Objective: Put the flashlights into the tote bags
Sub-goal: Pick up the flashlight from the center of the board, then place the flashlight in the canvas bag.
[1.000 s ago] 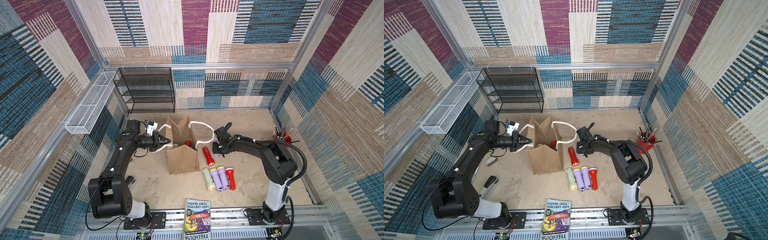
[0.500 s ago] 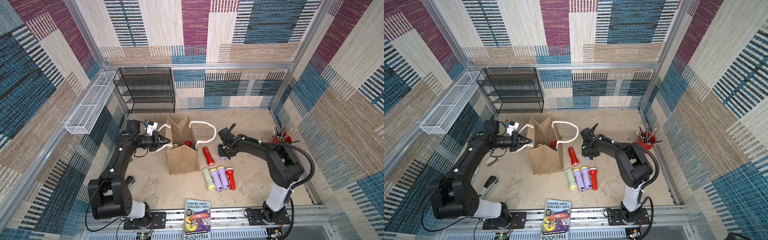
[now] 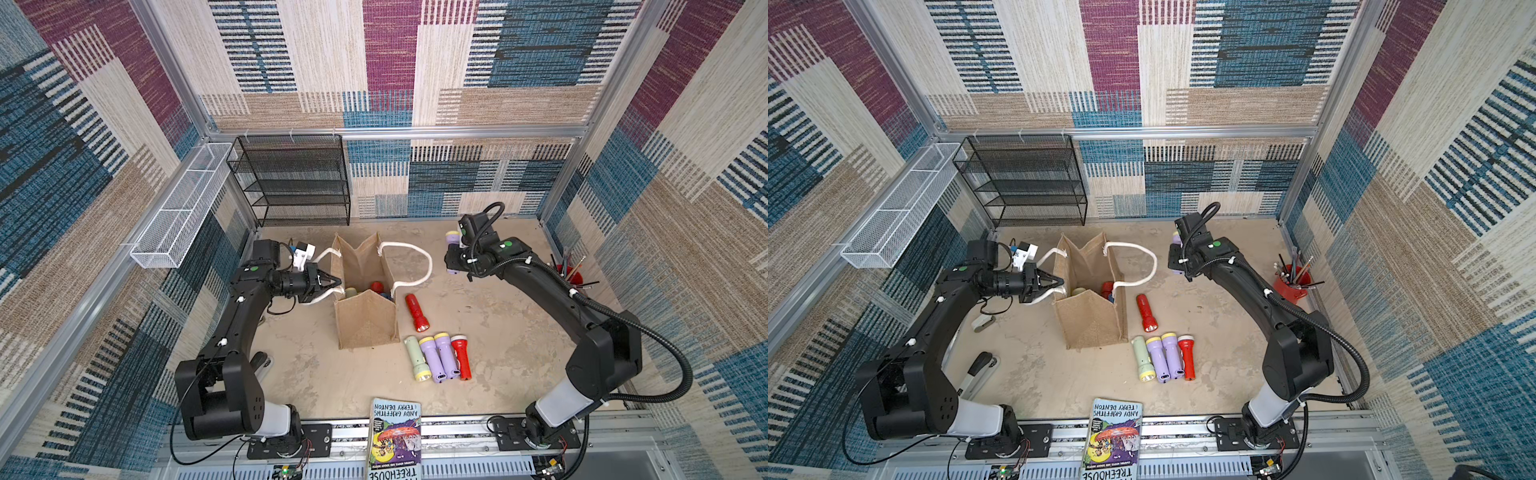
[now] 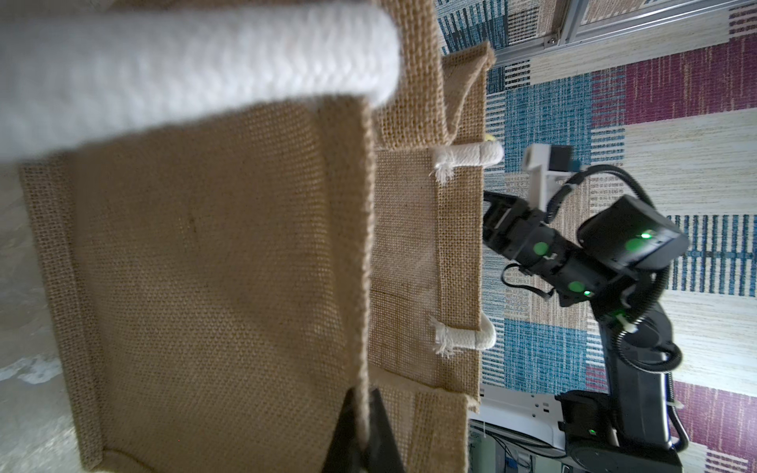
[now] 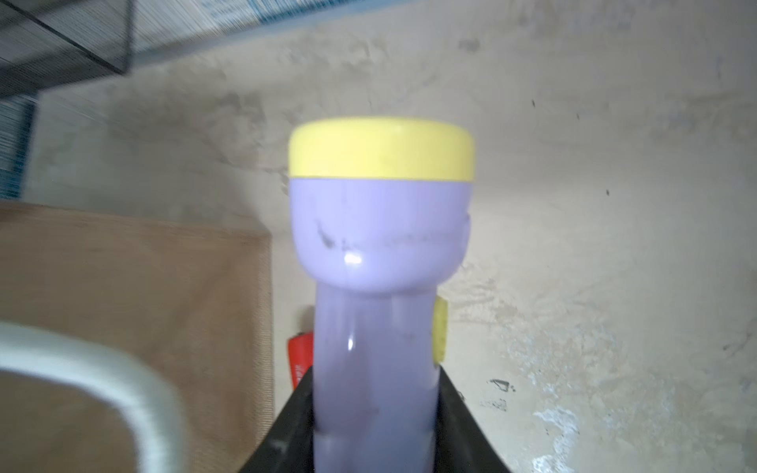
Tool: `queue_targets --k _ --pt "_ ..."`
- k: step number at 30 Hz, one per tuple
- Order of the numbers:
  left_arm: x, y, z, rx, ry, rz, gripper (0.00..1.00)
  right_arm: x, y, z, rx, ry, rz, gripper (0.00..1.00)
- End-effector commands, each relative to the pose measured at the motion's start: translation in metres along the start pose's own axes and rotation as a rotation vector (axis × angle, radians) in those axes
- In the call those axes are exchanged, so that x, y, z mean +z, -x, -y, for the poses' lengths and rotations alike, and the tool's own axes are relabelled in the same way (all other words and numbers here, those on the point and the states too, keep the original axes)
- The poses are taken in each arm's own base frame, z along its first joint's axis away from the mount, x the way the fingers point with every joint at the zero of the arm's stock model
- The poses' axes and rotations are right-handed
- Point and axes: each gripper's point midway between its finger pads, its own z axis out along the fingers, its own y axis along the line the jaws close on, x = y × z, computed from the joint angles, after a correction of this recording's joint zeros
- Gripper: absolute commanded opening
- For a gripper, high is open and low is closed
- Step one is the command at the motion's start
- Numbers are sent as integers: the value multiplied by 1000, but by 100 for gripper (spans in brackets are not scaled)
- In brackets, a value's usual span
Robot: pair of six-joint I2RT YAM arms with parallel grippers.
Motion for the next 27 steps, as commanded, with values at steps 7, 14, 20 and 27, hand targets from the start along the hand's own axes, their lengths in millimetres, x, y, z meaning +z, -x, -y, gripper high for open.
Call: queue_targets --k 7,14,20,27 --pt "-2 2 4 28 -7 11 0 -49 41 -155 -187 400 109 36" --pt "-3 2 6 32 -8 12 0 -24 -3 -227 -327 521 10 36" --pt "-2 2 4 31 -4 11 0 1 -58 -250 -416 534 -110 36" --pt "-2 2 5 29 -9 12 0 29 -111 -231 -434 498 -244 36"
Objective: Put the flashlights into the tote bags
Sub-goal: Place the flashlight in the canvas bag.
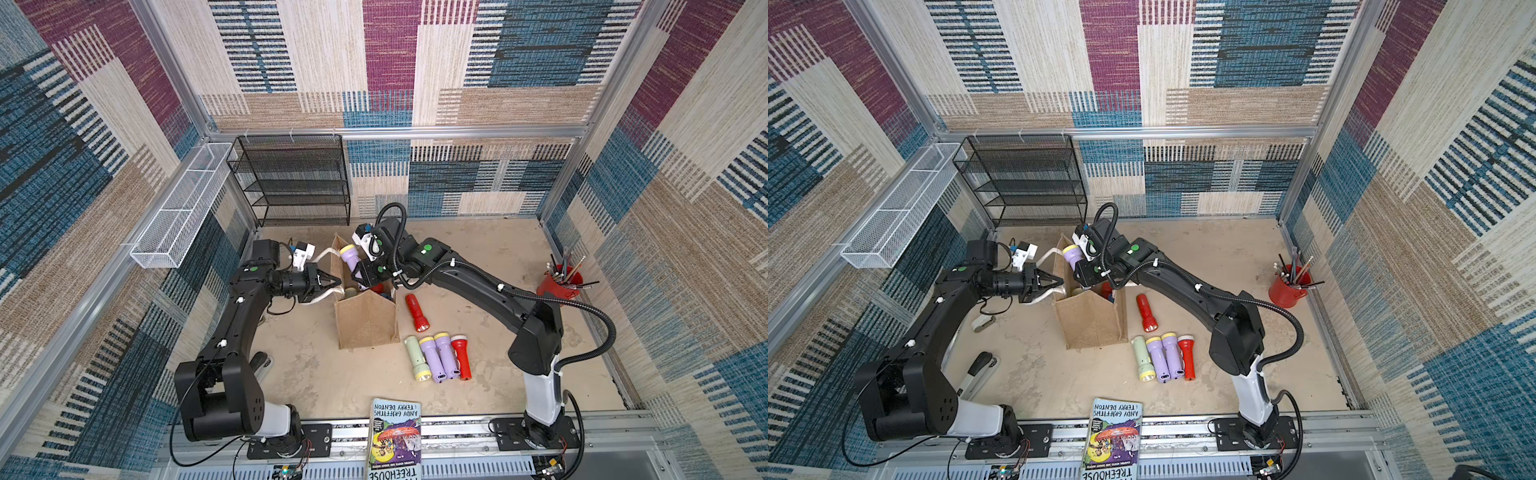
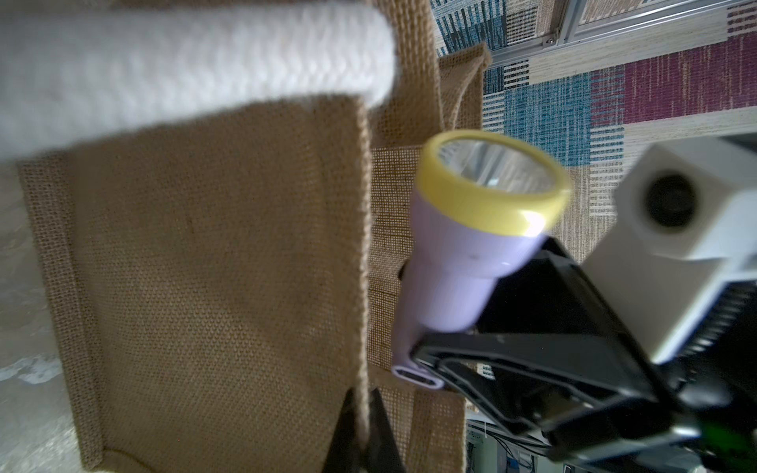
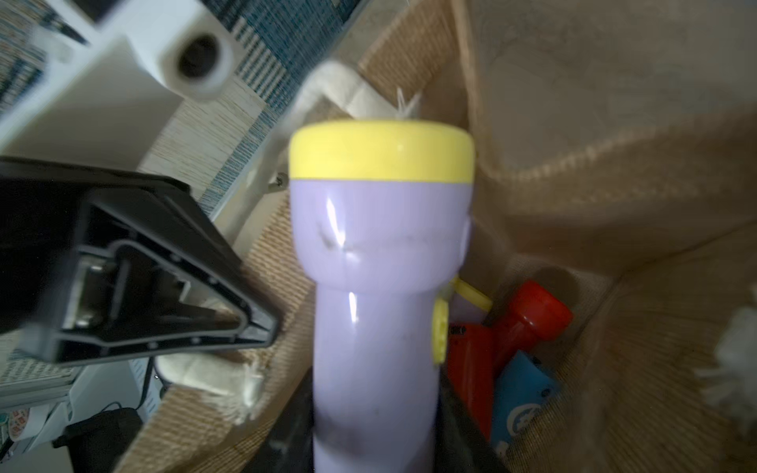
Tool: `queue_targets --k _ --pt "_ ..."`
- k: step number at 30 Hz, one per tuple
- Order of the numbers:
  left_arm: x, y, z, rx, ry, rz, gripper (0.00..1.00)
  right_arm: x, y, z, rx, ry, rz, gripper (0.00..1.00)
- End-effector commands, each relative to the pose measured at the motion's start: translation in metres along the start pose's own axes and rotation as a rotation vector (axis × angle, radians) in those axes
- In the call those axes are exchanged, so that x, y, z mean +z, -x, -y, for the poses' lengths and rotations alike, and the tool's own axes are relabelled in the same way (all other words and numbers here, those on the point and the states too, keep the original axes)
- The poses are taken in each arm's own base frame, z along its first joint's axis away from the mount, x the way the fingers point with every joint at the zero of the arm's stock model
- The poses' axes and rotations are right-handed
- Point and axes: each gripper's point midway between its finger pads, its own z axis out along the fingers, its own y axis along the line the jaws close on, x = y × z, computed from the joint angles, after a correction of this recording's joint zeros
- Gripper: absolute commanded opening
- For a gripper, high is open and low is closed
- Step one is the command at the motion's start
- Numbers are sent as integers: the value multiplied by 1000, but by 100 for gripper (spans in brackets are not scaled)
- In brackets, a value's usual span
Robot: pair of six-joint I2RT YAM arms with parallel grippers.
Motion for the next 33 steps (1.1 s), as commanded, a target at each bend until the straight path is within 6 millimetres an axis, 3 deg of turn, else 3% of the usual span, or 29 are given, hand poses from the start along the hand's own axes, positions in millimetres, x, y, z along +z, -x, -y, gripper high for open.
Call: queue_targets --k 1,5,11,19,26,33 --pt "-2 3 4 27 -11 12 0 9 -15 4 -5 0 -32 36" --pt "-2 3 6 28 -19 12 0 25 -42 19 18 -34 -107 36" --pt "-1 2 5 25 -17 11 0 40 -61 29 34 -56 -181 37" --pt "-2 3 4 27 -14 12 0 60 -91 67 45 -240 -295 38" --pt "-1 2 3 25 -10 10 0 63 -90 63 48 -217 -297 47" --pt "-1 2 3 26 -6 12 0 52 -70 45 10 -150 -252 58"
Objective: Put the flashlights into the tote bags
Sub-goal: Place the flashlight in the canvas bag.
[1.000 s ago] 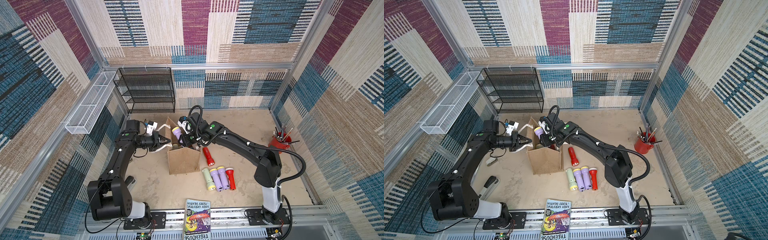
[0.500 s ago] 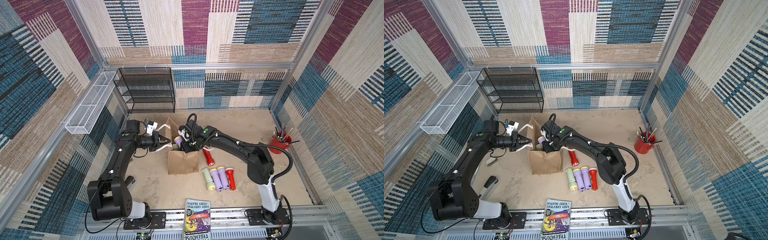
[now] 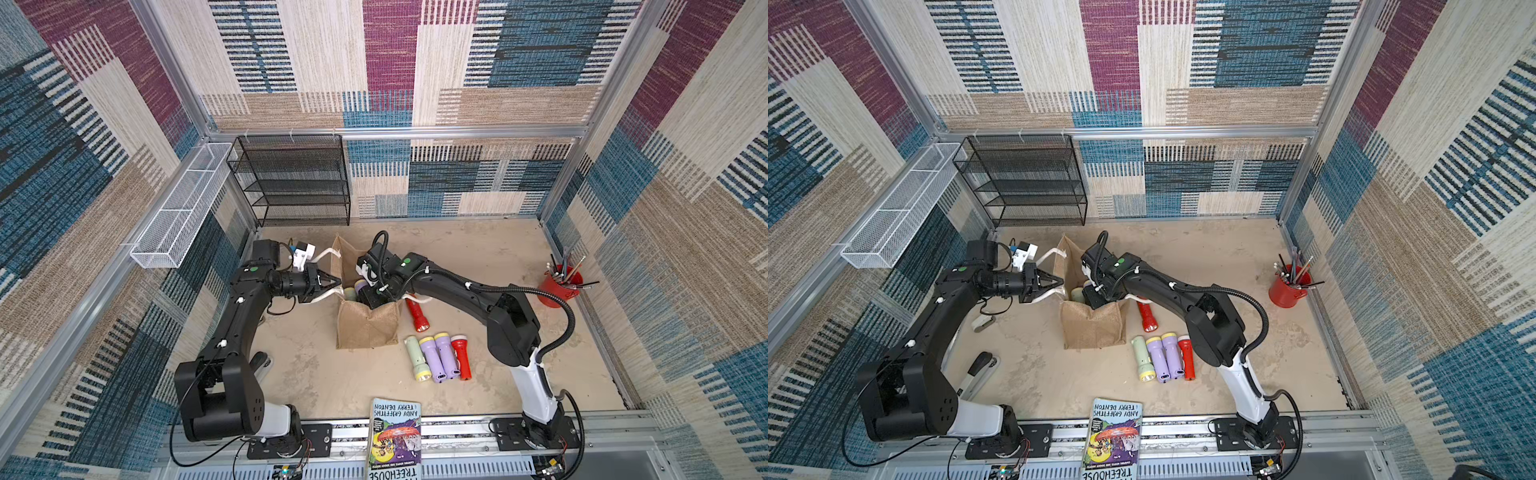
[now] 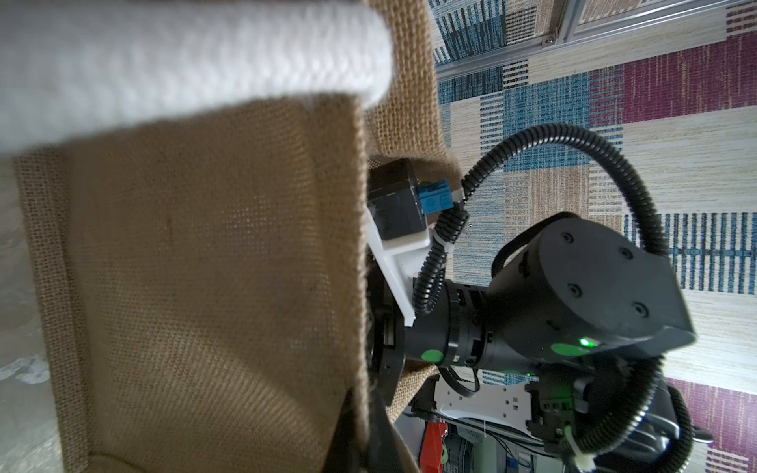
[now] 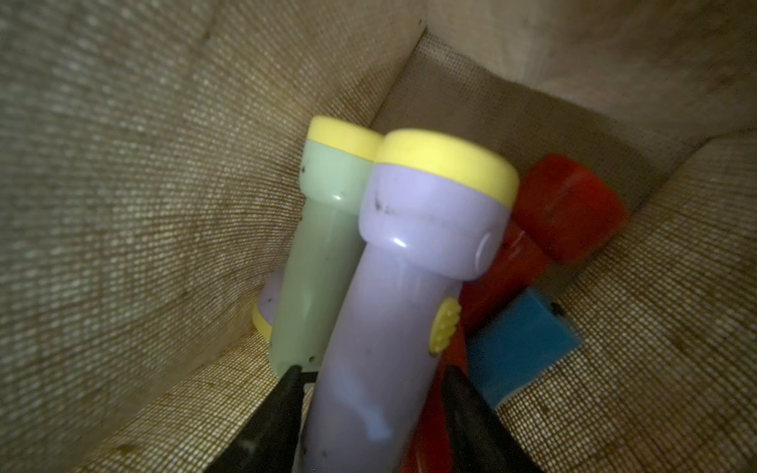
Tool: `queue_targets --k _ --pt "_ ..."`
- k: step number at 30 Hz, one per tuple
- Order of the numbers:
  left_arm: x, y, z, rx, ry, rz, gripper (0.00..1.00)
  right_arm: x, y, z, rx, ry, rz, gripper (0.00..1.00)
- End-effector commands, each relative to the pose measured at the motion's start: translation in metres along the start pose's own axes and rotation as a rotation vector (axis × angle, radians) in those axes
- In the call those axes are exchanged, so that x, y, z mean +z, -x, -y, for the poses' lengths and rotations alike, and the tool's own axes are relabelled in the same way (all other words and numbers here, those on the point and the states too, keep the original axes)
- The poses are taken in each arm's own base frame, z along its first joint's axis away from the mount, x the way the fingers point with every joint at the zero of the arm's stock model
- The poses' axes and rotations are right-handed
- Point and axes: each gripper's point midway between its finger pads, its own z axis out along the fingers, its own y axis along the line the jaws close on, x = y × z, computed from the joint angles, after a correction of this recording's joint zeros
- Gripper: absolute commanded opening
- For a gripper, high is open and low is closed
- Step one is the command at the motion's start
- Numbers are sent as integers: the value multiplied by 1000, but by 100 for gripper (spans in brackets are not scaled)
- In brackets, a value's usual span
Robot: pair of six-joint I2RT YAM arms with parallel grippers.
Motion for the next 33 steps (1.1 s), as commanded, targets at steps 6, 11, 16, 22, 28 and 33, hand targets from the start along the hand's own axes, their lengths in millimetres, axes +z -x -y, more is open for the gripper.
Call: queue_targets --k 6,11,16,22,28,33 --pt "-3 4 -1 27 24 27 0 -55 39 -26 -59 69 155 60" --pt "-8 10 -3 18 34 54 0 -105 62 -42 -94 103 293 64" --pt "-11 13 -6 9 37 69 0 -166 66 -25 -61 -10 441 65" --pt "-11 16 -9 -7 34 73 0 -237 43 12 57 -124 598 67" --pt "-12 15 -7 -4 29 75 0 -252 -38 95 404 -177 553 71" --pt "-10 15 -9 -9 27 68 0 -225 -134 133 603 -272 339 75"
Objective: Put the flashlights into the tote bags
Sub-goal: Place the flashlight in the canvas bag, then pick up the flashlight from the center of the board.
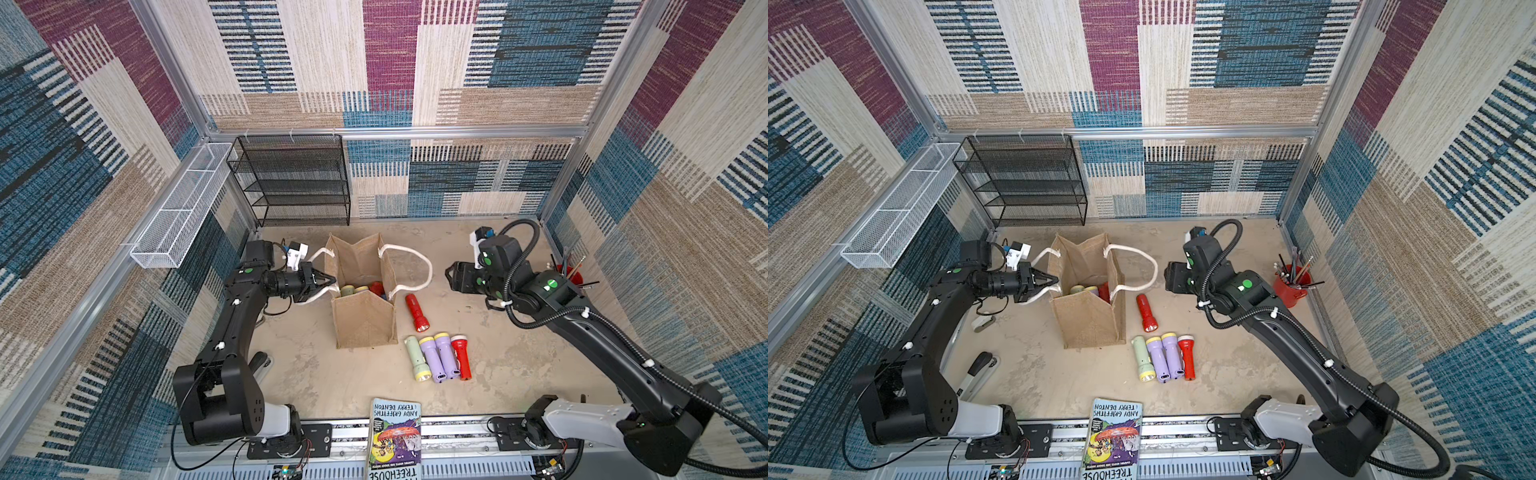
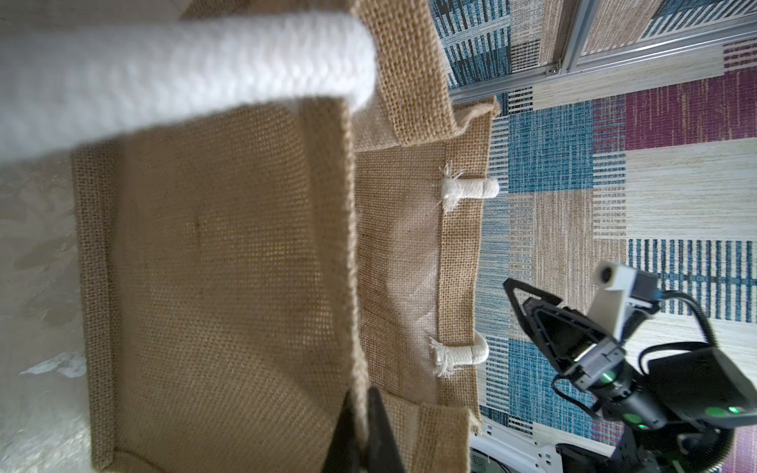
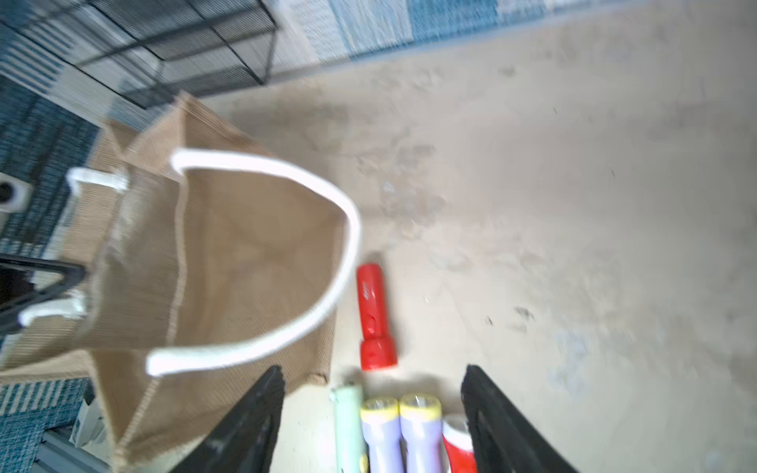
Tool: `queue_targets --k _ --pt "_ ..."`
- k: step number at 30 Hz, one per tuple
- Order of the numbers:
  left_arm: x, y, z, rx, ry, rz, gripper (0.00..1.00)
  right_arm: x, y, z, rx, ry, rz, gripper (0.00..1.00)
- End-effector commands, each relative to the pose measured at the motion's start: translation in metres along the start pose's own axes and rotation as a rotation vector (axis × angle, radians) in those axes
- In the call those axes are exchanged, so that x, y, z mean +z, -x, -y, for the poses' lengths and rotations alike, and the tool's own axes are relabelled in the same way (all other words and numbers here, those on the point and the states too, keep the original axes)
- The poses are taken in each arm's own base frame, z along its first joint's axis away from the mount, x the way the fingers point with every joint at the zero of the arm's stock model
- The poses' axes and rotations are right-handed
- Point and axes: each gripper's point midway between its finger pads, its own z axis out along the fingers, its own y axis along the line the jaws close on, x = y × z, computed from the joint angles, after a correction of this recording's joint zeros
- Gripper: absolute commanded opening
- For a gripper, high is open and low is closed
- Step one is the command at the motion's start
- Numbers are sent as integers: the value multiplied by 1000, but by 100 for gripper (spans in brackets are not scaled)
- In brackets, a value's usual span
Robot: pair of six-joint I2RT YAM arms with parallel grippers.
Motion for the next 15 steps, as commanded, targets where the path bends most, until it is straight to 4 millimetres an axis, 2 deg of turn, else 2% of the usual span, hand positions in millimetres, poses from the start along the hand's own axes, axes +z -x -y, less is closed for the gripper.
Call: queue_targets --k 1,5,7,9,15 --pt "1 5 -2 13 4 14 0 3 -57 38 115 -111 -184 75" --pt "3 6 -5 0 3 7 0 19 -124 66 147 -176 -366 74" --pt "3 6 -5 1 3 8 0 23 -147 71 169 -159 -410 72" --pt "3 6 -5 1 3 8 0 25 -161 73 194 -136 -433 71" --pt "3 5 -5 -4 0 5 0 34 -179 70 221 -76 -459 69"
